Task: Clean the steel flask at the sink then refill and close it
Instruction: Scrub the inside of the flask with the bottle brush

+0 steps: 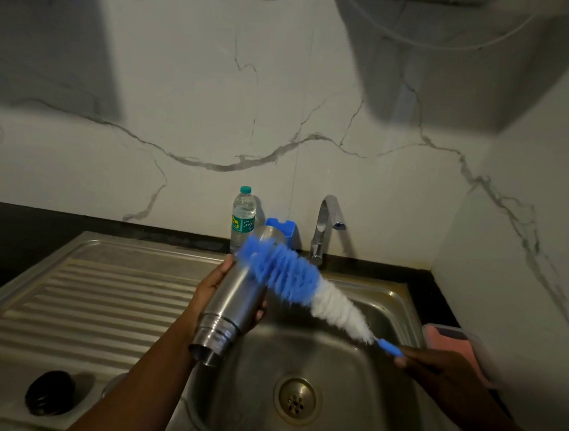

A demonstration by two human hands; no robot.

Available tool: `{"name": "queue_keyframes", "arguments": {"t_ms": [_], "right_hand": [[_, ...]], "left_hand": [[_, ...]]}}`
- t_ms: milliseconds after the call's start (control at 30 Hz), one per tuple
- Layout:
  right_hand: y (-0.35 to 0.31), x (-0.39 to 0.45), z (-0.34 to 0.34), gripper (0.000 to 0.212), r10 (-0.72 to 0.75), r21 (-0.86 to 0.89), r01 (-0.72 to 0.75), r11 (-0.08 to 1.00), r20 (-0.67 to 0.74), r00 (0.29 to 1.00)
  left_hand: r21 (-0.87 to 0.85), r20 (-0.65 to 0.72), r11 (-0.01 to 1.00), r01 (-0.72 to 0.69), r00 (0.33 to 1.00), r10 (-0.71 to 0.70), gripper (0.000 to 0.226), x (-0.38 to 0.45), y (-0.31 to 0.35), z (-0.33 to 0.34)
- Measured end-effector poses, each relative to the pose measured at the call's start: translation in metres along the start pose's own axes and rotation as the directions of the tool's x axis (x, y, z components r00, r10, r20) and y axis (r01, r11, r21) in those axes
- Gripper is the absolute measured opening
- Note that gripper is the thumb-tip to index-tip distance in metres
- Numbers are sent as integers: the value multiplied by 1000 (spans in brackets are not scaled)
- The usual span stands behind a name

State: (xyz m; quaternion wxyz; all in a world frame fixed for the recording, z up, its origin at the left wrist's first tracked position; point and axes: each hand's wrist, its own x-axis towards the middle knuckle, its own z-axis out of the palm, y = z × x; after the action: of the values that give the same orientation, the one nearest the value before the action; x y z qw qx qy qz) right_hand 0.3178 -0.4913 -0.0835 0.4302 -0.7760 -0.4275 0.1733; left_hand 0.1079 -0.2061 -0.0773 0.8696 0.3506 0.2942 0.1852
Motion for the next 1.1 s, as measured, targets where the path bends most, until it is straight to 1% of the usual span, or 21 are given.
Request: {"name": "queue_keyframes", "arguments": {"t_ms": [33,67,100,133,167,200,267,300,367,400,467,500,533,600,667,700,767,867,933,1000,1100], "right_hand": [[-4,1,-2,19,19,-14,-19,1000,-41,999],[-1,2,-2,18,13,-10,-13,1000,-69,998],[-1,3,-2,15,38,-33,-40,999,-71,997],[-2,2,-3,14,62,-39,-64,997,-61,996],[-6,0,-4,16,54,-41,-56,998,-41,998],[-10,-5,-6,19,40,-30,-40,999,-2,999],[-16,-11,-10,17,41,-23,-40,999,61,997],[-18,-13,-10,16,38,-49,-34,998,102,994],[-14,-13,-9,17,40,-113,-26,993,118,992],[-13,-11,-7,17,61,-118,-49,992,98,993],[-15,-7,-5,13,69,-178,-68,982,-4,998],[-18,-4,-5,9,68,-201,-79,976,-62,996],[-20,-2,-5,12,58,-217,-82,973,-115,992],[-29,1,-7,20,45,-274,-86,958,-151,987],[-34,3,-12,25,33,-336,-87,938,-164,986],[-37,4,-17,28,27,-358,-83,930,-160,987],[-43,4,-22,37,8,-372,-60,926,-140,990],[-58,2,-24,37,-8,-294,-26,956,-114,993],[-59,1,-24,36,7,-247,-30,969,-92,996],[-55,-1,-24,37,34,-251,-53,967,-77,996],[-52,-6,-23,68,36,-276,-60,959,-92,995]], "left_hand": [[-44,55,999,12,998,-10,59,-9,0,5],[-63,96,997,42,995,-36,69,-6,1,5],[-61,115,997,41,993,-34,72,-2,2,2],[-48,110,995,84,991,-79,71,-2,3,1],[9,87,996,92,992,-92,68,-8,4,7],[25,113,994,108,988,-110,62,-7,5,8],[120,39,993,-13,999,9,45,-8,5,9],[190,-2,979,-72,997,73,47,-10,5,10],[242,-35,966,-94,994,105,52,-4,1,5],[242,-15,965,-102,994,109,52,-5,1,5],[250,77,968,-26,997,7,70,-8,0,4],[299,94,954,1,995,-30,78,-10,-1,4],[345,128,939,-3,991,-44,82,-9,-1,3],[470,95,881,-45,996,1,83,-5,-7,4],[617,67,776,-127,992,109,93,0,-15,4],[697,79,693,-185,980,183,95,2,-19,3],[794,84,550,-259,943,322,89,4,-23,2],[866,124,384,-321,880,458,80,8,-22,-1],[869,137,345,-355,842,522,77,11,-22,-2],[855,129,358,-375,822,555,80,13,-22,-4],[841,114,378,-387,810,575,86,20,-23,-10]]}}
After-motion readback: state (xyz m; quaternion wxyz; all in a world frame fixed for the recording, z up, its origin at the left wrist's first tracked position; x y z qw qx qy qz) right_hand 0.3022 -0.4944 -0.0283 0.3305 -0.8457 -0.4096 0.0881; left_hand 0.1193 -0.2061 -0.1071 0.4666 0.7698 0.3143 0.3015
